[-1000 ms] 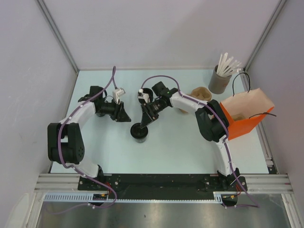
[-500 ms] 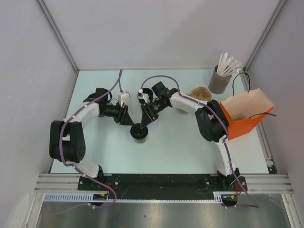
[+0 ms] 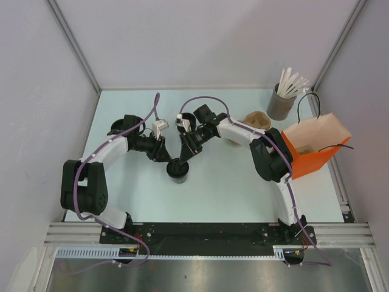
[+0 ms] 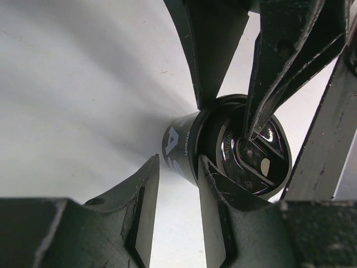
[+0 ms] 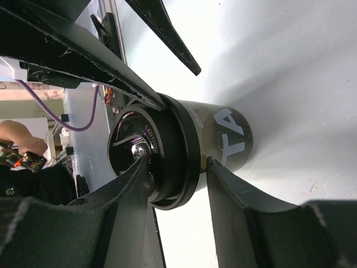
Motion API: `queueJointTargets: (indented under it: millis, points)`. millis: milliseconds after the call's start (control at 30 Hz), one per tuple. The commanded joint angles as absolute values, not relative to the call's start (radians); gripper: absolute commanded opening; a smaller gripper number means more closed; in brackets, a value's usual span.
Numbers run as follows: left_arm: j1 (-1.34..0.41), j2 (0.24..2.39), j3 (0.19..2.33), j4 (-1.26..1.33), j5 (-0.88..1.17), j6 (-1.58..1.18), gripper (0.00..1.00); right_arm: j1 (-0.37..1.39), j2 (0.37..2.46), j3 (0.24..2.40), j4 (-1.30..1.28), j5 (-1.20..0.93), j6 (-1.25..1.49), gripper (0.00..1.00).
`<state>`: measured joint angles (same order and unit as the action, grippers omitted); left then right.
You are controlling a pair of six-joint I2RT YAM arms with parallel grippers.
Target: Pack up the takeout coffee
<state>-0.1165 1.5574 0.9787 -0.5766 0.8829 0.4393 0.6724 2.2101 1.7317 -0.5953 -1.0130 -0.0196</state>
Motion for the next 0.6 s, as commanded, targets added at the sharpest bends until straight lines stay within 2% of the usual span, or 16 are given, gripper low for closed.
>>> queueJointTargets:
  millis: [0, 167, 300, 567]
  points:
    - [-0.129, 1.531, 0.922, -0.595, 0.729, 0.477, 0.38, 0.715, 2.249, 1.669, -0.646, -0.801, -0.113, 0.46]
    - [-0.083, 1.468, 1.003, -0.601, 0.843, 0.420, 0.43, 0.719, 2.243, 1.658, -0.635, -0.784, -0.120, 0.46]
    - [-0.034, 1.393, 1.026, -0.606, 0.934, 0.411, 0.43, 0.719, 2.241, 1.651, -0.629, -0.769, -0.124, 0.46]
    - [-0.015, 1.361, 0.957, -0.767, 1.037, 0.635, 0.41, 0.719, 2.243, 1.652, -0.623, -0.756, -0.117, 0.46]
